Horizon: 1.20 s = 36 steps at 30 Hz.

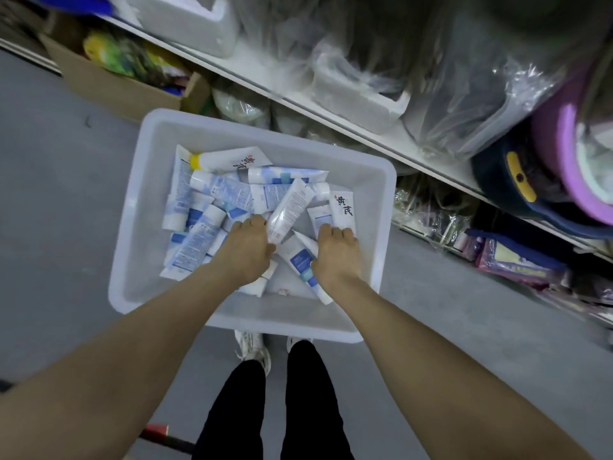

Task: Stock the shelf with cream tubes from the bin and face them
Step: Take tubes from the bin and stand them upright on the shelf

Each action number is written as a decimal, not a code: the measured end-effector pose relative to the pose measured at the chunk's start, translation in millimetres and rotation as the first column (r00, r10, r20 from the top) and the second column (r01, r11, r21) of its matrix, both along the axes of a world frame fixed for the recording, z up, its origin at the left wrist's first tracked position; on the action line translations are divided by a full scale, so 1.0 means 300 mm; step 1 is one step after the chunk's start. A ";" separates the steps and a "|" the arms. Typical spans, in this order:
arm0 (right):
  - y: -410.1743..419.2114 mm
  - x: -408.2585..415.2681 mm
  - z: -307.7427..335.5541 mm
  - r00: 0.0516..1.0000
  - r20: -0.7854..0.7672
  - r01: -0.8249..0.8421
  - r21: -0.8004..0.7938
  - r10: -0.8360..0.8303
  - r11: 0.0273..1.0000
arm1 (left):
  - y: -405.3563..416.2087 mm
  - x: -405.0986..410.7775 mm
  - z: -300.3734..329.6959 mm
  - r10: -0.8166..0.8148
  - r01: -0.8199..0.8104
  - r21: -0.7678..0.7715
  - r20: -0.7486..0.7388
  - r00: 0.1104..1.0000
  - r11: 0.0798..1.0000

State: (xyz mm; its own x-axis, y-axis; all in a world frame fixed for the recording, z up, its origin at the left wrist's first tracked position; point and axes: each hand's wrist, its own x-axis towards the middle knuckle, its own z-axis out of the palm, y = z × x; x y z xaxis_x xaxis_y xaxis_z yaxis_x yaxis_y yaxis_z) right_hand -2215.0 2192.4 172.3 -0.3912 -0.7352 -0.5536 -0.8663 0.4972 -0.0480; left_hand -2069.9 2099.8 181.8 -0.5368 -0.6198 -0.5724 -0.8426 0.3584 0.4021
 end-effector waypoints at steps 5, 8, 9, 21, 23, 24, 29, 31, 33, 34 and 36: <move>0.029 0.017 0.089 0.975 0.126 0.180 0.034 -0.183 0.983 | 0.028 0.138 0.088 0.163 -0.164 0.139 0.021 0.986 0.977; 0.052 0.014 0.206 0.966 0.160 0.204 0.006 -0.202 0.979 | 0.047 0.178 0.196 0.238 -0.228 0.215 -0.022 0.971 0.950; 0.056 0.011 0.253 0.965 0.168 0.207 -0.011 -0.202 0.978 | 0.055 0.184 0.246 0.248 -0.230 0.242 -0.046 0.968 0.943; 0.089 -0.116 0.980 0.954 0.191 0.296 -0.464 -0.232 0.835 | 0.062 0.162 0.890 0.465 -0.331 0.391 -0.326 0.823 0.859; 0.100 -0.140 1.101 0.952 0.187 0.305 -0.539 -0.241 0.785 | 0.060 0.128 0.991 0.445 -0.299 0.381 -0.392 0.805 0.875; 0.106 -0.149 1.158 0.951 0.185 0.309 -0.577 -0.248 0.756 | 0.062 0.108 1.038 0.429 -0.276 0.375 -0.429 0.795 0.885; 0.160 -0.192 1.423 0.948 0.121 0.288 -0.725 -0.295 0.626 | 0.083 0.006 1.264 0.287 -0.151 0.269 -0.593 0.753 0.951; 0.184 -0.217 1.521 0.946 0.088 0.263 -0.770 -0.311 0.581 | 0.085 -0.035 1.354 0.229 -0.115 0.214 -0.648 0.726 0.970; 0.207 -0.246 1.625 0.946 0.064 0.235 -0.811 -0.317 0.536 | 0.084 -0.080 1.443 0.178 -0.090 0.161 -0.699 0.693 0.983; 0.218 -0.265 1.675 0.947 0.053 0.217 -0.832 -0.316 0.511 | 0.084 -0.103 1.490 0.149 -0.079 0.130 -0.728 0.669 0.988; 0.235 -0.303 1.784 0.951 0.021 0.170 -0.870 -0.309 0.463 | 0.079 -0.152 1.580 0.091 -0.061 0.068 -0.774 0.627 0.996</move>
